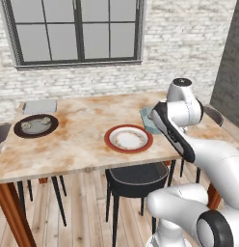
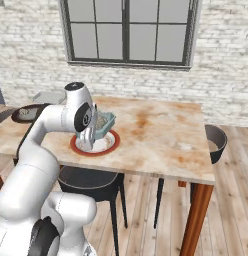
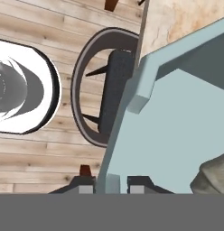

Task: Place two dumplings into each of the tupperware containers and then place the containers in the fridge.

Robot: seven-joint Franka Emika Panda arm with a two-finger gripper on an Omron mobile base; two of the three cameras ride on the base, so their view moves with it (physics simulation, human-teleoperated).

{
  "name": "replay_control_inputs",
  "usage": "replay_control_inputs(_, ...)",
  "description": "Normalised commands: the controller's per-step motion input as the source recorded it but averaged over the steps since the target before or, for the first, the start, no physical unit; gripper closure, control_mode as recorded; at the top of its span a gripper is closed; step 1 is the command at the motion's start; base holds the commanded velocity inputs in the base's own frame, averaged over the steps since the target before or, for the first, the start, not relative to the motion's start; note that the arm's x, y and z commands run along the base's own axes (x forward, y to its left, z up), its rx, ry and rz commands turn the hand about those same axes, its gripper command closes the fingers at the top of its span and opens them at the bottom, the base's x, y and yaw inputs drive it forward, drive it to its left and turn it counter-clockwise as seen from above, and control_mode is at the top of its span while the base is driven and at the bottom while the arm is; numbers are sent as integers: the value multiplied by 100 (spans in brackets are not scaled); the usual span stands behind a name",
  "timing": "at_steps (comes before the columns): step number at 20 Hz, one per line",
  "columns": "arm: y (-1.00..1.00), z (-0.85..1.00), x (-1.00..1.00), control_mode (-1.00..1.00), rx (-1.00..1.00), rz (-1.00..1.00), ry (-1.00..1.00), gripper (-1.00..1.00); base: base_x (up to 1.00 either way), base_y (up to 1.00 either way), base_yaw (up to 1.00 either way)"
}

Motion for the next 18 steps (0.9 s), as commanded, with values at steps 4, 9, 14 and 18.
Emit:
replay_control_inputs(4,-2,24,0,-100,4,-1,0,100,0,0,0)
replay_control_inputs(9,-27,19,-13,-100,0,-3,0,100,0,0,0)
replay_control_inputs(14,-6,2,-14,-100,0,0,-3,100,0,0,0)
replay_control_inputs(18,0,1,-25,-100,0,-2,0,100,0,0,0)
